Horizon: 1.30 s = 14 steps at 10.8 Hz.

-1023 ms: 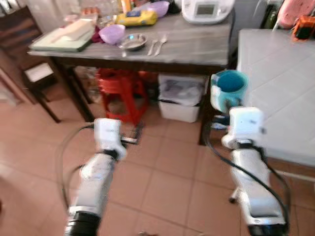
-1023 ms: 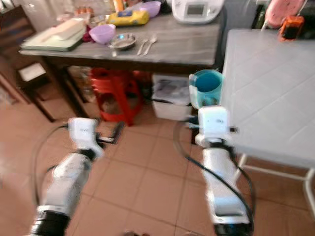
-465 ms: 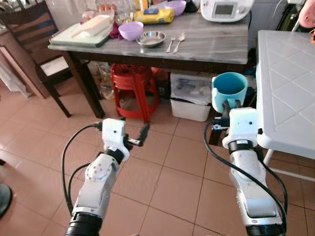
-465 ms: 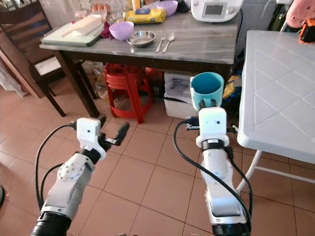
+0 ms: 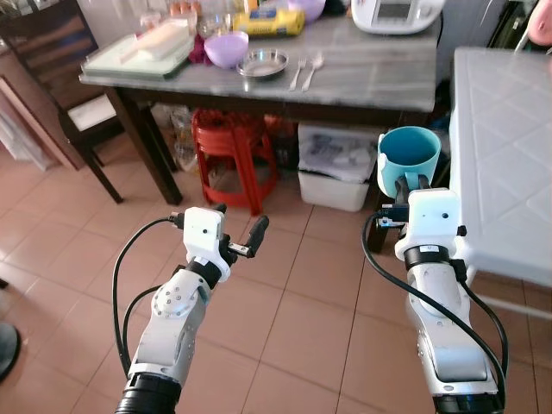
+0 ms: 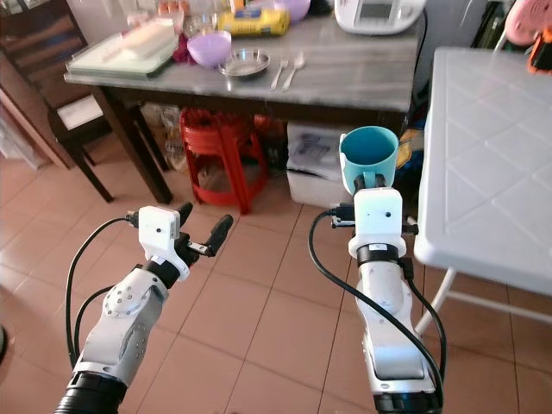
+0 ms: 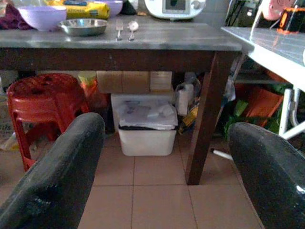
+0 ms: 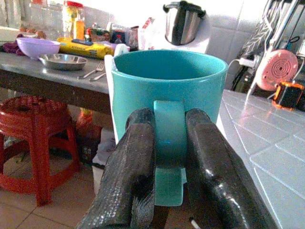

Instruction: Setting the table

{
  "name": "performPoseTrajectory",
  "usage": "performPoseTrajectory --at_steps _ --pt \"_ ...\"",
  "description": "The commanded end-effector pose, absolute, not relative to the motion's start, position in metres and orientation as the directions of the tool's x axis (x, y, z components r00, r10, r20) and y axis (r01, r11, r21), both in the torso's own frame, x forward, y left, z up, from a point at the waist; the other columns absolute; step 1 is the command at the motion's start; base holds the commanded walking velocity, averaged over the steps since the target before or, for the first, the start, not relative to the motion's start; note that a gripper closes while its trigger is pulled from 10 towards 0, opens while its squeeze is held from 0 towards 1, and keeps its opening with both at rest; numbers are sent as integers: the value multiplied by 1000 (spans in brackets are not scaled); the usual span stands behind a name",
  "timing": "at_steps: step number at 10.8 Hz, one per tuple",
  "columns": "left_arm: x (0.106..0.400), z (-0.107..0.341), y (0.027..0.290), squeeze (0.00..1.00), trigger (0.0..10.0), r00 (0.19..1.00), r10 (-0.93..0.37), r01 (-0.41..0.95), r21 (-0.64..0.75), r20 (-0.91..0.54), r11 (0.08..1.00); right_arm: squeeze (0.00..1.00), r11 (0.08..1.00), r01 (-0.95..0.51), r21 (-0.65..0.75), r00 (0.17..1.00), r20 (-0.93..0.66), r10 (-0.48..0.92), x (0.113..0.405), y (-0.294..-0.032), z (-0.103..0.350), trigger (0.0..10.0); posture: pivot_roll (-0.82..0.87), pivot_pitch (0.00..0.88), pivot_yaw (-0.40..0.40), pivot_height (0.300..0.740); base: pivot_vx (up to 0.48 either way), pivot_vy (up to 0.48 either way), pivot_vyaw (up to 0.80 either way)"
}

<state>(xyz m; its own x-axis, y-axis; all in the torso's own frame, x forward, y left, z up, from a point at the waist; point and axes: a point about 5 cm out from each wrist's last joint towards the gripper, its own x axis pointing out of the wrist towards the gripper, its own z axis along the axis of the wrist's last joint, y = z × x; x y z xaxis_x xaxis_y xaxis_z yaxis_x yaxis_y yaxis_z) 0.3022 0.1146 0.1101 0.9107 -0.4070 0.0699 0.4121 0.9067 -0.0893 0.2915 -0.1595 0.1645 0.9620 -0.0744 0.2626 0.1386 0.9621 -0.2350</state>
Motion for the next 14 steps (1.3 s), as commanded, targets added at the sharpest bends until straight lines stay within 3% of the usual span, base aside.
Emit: performPoseTrajectory --at_steps 1,14 --pt "302 112 118 0 10000 911 -404 410 -80 77 909 0 965 125 -231 956 289 -54 293 -155 171 10000 -90 83 116 740 330 0 0" --pt "302 108 115 0 10000 923 -379 384 -91 61 919 0 966 120 -231 955 292 -48 295 -153 171 10000 -92 77 115 740 322 0 0"
